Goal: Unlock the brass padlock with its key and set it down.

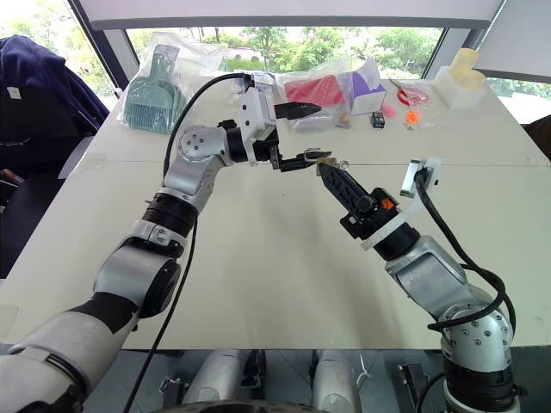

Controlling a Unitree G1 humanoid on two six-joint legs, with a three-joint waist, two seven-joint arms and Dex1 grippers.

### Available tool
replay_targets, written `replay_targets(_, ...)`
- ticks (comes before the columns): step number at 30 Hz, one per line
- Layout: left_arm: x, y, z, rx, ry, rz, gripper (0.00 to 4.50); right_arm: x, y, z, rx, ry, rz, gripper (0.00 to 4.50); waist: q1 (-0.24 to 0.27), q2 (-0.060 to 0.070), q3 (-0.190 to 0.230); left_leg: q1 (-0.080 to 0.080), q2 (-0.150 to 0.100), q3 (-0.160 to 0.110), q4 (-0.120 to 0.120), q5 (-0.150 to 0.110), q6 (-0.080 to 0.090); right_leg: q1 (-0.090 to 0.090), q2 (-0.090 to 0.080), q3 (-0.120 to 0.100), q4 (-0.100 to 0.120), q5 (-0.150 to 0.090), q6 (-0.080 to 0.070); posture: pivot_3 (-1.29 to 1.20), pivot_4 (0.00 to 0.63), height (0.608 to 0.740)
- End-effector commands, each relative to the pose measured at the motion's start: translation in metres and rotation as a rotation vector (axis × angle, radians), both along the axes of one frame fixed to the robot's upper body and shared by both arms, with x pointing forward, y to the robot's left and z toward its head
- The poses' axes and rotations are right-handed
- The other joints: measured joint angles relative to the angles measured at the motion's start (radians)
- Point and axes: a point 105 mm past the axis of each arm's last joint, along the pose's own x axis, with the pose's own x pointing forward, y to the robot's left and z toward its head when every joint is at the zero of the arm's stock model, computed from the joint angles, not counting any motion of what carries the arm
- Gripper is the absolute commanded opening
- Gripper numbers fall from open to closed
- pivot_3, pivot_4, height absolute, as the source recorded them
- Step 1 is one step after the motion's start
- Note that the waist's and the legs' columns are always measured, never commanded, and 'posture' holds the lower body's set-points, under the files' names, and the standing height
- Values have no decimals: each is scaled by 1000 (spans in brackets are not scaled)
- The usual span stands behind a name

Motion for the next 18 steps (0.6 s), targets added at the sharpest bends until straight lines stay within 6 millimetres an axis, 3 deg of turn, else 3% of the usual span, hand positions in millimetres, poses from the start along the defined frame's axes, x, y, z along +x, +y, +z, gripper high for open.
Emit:
replay_targets(1, 4, 10, -5, 19, 37, 34, 4137, -1, -3, 4, 19, -10, -18, 0, -1, 0, 0, 0, 0, 0, 0, 0, 0, 0, 0, 0, 0, 0, 0, 0, 150, 735)
replay_targets(6, 3, 37, -29, 39, 218, 84, 4137, 25, -10, -35, -28, 176, -67, 0, -10, 0, 0, 0, 0, 0, 0, 0, 0, 0, 0, 0, 1, 0, 0, 0, 150, 735)
replay_targets(12, -47, 68, -67, 139, 517, 45, 4137, 69, -12, -72, 19, 397, -77, 0, -42, 3, 2, 0, 0, 0, -1, 1, -2, 0, 0, 1, 2, 0, 0, 0, 150, 735)
replay_targets(18, -64, 82, -82, 158, 585, 152, 4137, 96, -1, -99, -41, 510, -28, 0, -39, 5, 3, 0, 0, -1, -1, 4, -7, 0, 1, 1, 1, 0, 0, 0, 150, 735)
